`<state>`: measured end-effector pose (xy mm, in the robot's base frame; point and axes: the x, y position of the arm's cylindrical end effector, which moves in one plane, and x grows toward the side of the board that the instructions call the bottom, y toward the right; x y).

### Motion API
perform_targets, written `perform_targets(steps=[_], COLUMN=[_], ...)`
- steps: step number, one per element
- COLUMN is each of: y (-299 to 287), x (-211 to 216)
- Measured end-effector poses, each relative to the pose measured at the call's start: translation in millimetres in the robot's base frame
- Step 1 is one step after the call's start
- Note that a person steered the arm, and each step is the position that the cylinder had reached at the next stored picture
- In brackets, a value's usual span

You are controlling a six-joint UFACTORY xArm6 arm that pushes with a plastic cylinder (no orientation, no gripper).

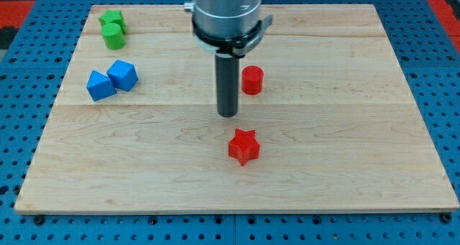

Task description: Move red star to the red circle

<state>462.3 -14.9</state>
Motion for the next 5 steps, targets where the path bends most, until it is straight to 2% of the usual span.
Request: perform_targets(steps=[2, 4, 5], y=[-1, -5, -5], x=[0, 28, 28])
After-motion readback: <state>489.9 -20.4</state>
